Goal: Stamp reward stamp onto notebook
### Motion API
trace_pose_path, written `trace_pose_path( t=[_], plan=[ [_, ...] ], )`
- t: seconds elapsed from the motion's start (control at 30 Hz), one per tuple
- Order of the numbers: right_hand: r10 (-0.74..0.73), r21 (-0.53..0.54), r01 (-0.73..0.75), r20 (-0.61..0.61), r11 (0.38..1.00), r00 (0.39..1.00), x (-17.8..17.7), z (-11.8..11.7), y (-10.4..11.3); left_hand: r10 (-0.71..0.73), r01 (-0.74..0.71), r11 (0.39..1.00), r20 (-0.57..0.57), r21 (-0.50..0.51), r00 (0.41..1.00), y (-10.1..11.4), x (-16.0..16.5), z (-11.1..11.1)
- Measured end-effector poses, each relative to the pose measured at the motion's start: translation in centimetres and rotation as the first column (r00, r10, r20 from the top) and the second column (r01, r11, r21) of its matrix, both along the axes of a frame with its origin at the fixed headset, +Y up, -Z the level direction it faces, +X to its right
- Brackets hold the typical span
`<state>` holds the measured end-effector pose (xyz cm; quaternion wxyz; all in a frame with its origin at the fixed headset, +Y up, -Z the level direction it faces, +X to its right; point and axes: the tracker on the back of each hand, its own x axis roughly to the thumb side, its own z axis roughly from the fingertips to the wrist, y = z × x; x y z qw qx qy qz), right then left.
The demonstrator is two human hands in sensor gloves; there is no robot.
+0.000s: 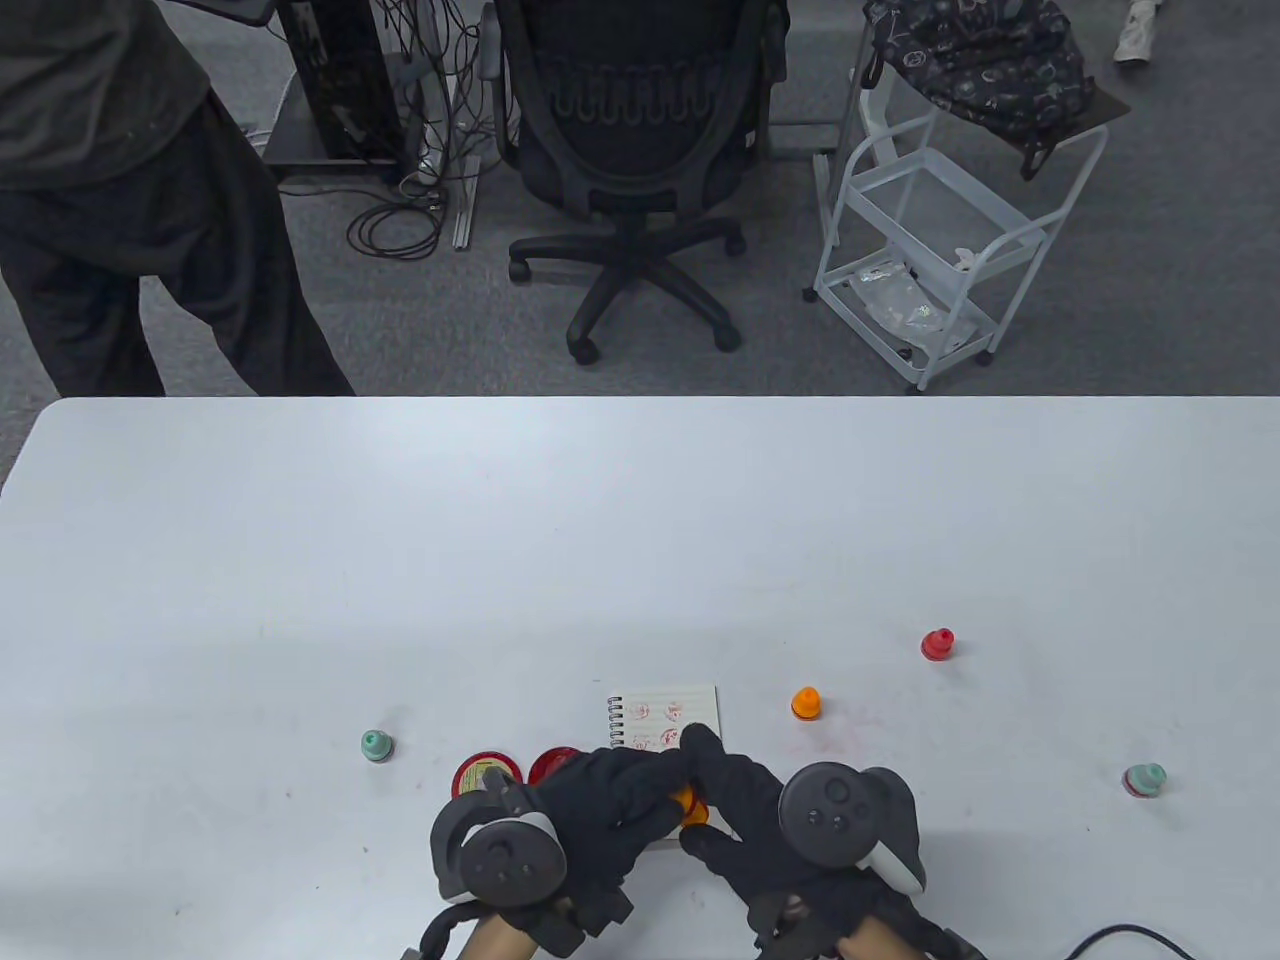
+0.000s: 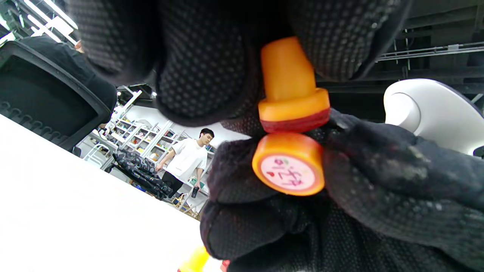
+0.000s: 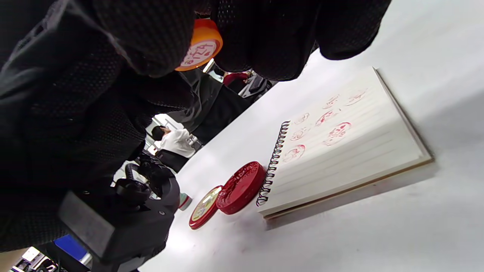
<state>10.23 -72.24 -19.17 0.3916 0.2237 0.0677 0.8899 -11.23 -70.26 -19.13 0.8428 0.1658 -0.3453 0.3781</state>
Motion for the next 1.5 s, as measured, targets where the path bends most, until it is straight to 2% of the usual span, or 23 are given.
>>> trace_pose_path(
  t=[0.1,0.53,0.87,1.5],
  plan=[
    [-0.022,0.024,0.021,0.013,0.999,1.000,0.21,0.07,0.23,0.033,-0.032,0.999,0.009,-0.041,0.999,-0.26,-0.21,-0.27],
    [-0.028,0.069,0.027,0.011,0.997,1.000,0.29,0.28,0.51,-0.014,0.017,0.997,0.042,-0.069,0.999,-0.37,-0.08,-0.48],
    [-0.001,0.077,0.001,0.004,0.997,1.000,0.16,0.42,0.49,-0.072,0.075,0.995,0.058,-0.060,0.996,-0.35,0.19,-0.44],
    [0.014,0.093,-0.013,-0.002,0.996,1.000,0.12,0.52,0.49,-0.062,0.064,0.996,0.041,-0.060,0.997,-0.51,0.54,-0.25]
  ],
)
